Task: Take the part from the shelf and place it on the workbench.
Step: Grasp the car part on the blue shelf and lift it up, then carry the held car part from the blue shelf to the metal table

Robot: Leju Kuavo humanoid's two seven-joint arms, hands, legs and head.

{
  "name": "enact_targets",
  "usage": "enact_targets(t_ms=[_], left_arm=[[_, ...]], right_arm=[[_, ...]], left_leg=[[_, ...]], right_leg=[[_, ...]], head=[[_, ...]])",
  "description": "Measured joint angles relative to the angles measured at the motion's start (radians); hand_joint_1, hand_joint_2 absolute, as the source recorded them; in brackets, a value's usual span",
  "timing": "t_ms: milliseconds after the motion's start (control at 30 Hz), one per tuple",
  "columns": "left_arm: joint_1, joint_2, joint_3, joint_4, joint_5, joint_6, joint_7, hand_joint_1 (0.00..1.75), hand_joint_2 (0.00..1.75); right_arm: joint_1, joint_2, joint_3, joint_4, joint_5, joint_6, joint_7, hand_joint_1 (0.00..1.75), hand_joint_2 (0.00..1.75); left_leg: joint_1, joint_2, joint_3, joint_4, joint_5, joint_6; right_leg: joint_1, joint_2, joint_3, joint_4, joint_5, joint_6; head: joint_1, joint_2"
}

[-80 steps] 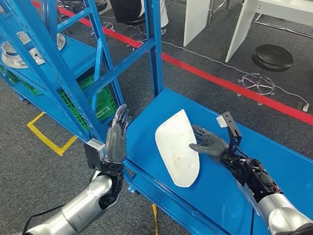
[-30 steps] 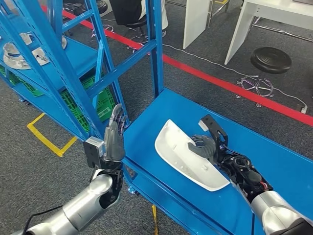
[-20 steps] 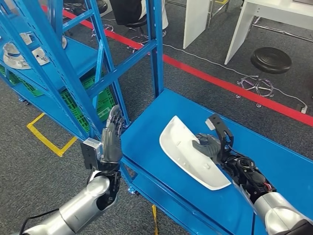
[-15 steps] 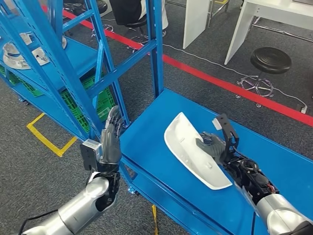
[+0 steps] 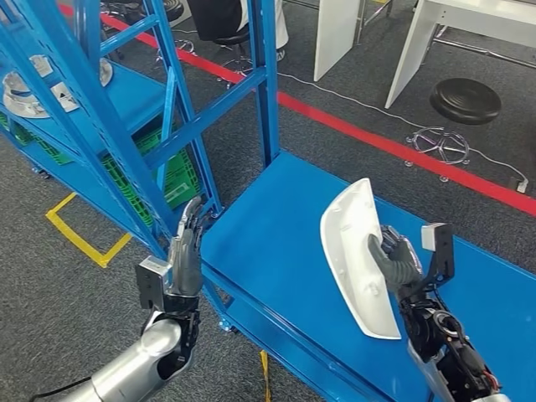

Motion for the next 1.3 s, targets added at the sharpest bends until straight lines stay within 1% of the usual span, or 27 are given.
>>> enact_targets(t_ms=[67, 200, 333, 467, 600, 700, 967, 1300], left_arm=[[0.004, 0.000, 0.002, -0.001, -0.004, 0.000, 0.002, 0.00, 0.00], [0.016, -0.001, 0.010, -0.007, -0.019, -0.008, 0.005, 0.00, 1.75], [0.030, -0.004, 0.019, -0.008, -0.030, -0.029, 0.014, 0.00, 1.75], [0.033, -0.009, 0.021, -0.008, -0.046, -0.040, 0.016, 0.00, 1.75], [0.034, -0.012, 0.022, -0.009, -0.072, -0.030, 0.018, 0.00, 1.75], [0.035, -0.013, 0.022, -0.013, -0.083, -0.014, 0.019, 0.00, 1.75], [0.038, -0.015, 0.024, -0.022, -0.105, 0.006, 0.019, 0.00, 1.75], [0.043, -0.017, 0.024, -0.040, -0.129, 0.031, 0.019, 0.00, 1.75]], right_arm=[[0.034, -0.016, -0.028, -0.082, 0.010, -0.007, -0.002, 1.75, 1.75], [0.099, -0.046, -0.083, -0.246, 0.072, -0.042, -0.020, 1.75, 1.75], [0.173, -0.072, -0.121, -0.418, 0.192, -0.113, -0.022, 1.75, 1.75], [0.222, -0.091, -0.147, -0.563, 0.287, -0.162, -0.023, 1.75, 1.75], [0.261, -0.102, -0.159, -0.691, 0.378, -0.190, -0.021, 1.75, 1.75], [0.275, -0.107, -0.159, -0.766, 0.412, -0.195, -0.016, 1.75, 1.75], [0.287, -0.115, -0.159, -0.875, 0.438, -0.204, -0.011, 1.75, 1.75], [0.286, -0.120, -0.158, -0.918, 0.468, -0.225, -0.006, 1.75, 1.75]], left_leg=[[0.000, 0.000, 0.000, 0.000, -0.001, 0.000], [0.000, 0.000, 0.000, 0.000, -0.001, 0.000], [0.000, 0.000, 0.000, 0.000, -0.002, 0.000], [0.000, 0.001, 0.000, 0.000, -0.003, 0.000], [0.000, 0.001, 0.000, 0.000, -0.003, 0.000], [0.000, 0.001, 0.000, 0.000, -0.004, 0.000], [0.000, 0.001, 0.000, 0.000, -0.004, 0.000], [0.000, 0.000, 0.000, 0.000, -0.004, 0.000]], right_leg=[[0.000, 0.000, 0.000, 0.000, -0.001, 0.000], [0.000, 0.000, 0.000, 0.000, -0.002, -0.001], [0.000, 0.000, 0.000, 0.000, -0.002, -0.001], [0.000, 0.001, 0.000, 0.000, -0.003, -0.001], [0.000, 0.001, 0.000, 0.000, -0.003, -0.001], [0.000, 0.001, 0.000, 0.000, -0.003, -0.001], [0.000, 0.001, 0.000, 0.000, -0.004, -0.001], [0.000, 0.000, 0.000, 0.000, -0.004, -0.001]], head=[[0.000, 0.000], [0.000, 0.000], [0.000, 0.000], [0.000, 0.000], [0.000, 0.000], [0.000, 0.000], [0.000, 0.000], [0.000, 0.000]])
